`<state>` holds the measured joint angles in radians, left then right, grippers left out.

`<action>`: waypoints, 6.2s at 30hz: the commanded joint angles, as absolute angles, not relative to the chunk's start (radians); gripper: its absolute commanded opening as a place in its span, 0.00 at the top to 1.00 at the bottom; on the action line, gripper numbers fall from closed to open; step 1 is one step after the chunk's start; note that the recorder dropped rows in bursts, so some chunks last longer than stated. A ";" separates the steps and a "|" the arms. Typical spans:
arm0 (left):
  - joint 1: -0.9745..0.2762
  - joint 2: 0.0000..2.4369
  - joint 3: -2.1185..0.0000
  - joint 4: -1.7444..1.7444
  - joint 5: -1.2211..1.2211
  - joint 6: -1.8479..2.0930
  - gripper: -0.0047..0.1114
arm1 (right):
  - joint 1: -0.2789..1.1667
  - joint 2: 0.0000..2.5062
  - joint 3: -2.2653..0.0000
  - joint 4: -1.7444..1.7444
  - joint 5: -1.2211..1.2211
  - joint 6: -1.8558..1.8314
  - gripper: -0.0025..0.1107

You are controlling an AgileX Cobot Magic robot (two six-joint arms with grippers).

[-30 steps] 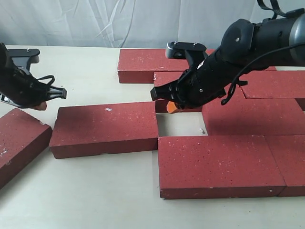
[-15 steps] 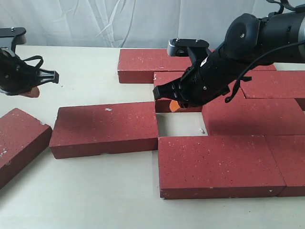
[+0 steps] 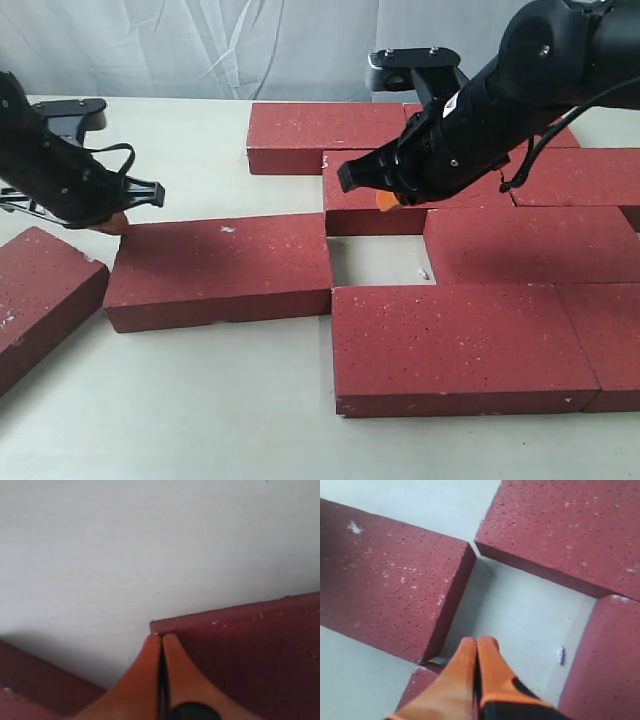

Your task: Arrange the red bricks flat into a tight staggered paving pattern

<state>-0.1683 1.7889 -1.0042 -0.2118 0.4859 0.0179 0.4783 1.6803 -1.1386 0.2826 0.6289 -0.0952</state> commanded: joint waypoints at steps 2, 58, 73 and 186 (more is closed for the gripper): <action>-0.214 1.840 -1.008 -0.236 0.446 0.045 0.96 | 0.478 1.670 -1.141 0.140 0.640 0.020 0.98; -0.184 1.706 -1.097 -0.095 0.967 0.111 0.96 | 0.478 1.670 -1.141 0.105 0.672 0.046 0.98; -0.184 1.774 -1.015 -0.139 1.051 0.237 0.96 | 0.478 1.670 -1.141 0.105 0.674 0.046 0.98; -0.231 1.871 -1.057 -0.386 0.627 0.089 0.96 | 0.263 1.669 -1.165 0.211 0.737 0.054 0.98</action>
